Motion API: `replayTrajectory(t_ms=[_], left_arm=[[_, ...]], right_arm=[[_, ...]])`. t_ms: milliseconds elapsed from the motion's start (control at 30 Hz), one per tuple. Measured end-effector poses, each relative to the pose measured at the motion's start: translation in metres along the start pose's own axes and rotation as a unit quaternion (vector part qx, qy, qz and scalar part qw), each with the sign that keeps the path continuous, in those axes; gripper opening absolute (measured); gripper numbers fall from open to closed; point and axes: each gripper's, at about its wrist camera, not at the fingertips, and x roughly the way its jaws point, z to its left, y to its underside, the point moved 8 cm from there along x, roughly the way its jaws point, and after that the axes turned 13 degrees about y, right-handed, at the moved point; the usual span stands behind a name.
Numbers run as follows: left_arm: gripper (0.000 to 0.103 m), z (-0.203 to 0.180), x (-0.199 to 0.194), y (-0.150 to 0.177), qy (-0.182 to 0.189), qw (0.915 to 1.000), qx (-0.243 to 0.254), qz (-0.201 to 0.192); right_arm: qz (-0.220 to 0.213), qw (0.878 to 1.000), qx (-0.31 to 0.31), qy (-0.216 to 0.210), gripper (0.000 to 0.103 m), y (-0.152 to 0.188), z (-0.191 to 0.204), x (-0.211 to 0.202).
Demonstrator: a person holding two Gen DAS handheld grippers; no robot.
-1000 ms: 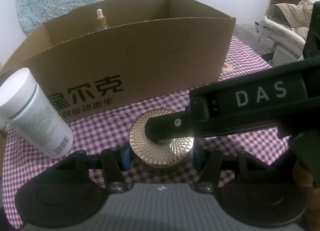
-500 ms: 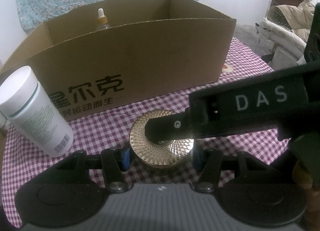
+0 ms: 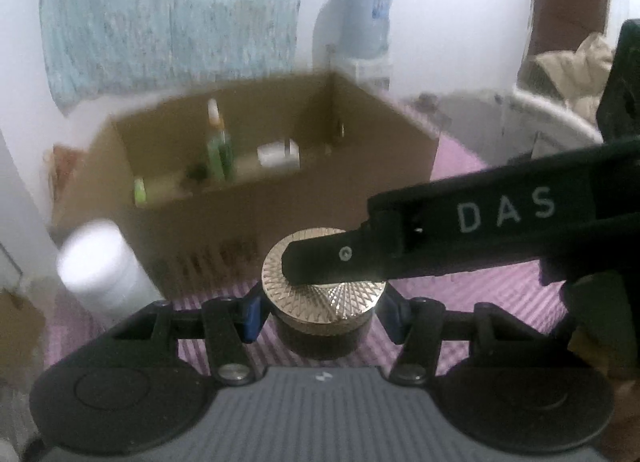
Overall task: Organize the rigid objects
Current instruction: 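Carry the gold tin into the box and open the right gripper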
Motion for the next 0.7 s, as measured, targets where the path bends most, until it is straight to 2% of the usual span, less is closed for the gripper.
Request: replayTrajectory(t_ms=[133, 333, 533, 700], left_arm=[[0.057, -0.002, -0.013, -0.035, -0.001, 0.9995, 0.014, -0.03], [0.057, 0.002, 0.003, -0.083, 0.006, 0.999, 0.009, -0.043], [0.057, 0.02, 0.049, -0.106, 0.034, 0.9989, -0.03, -0.014], [0.057, 0.038, 0.09, -0.102, 0.064, 0.9944, -0.081, 0.022]], right_arm=[[-0.038, 0.999, -0.036, -0.009, 0.051, -0.032, 0.017, -0.02], [-0.068, 0.995, -0.067, -0.006, 0.051, -0.084, 0.021, -0.028], [-0.054, 0.995, -0.079, 0.016, 0.052, -0.126, -0.001, -0.004], [-0.016, 0.994, -0.096, 0.041, 0.052, -0.141, -0.024, 0.031]])
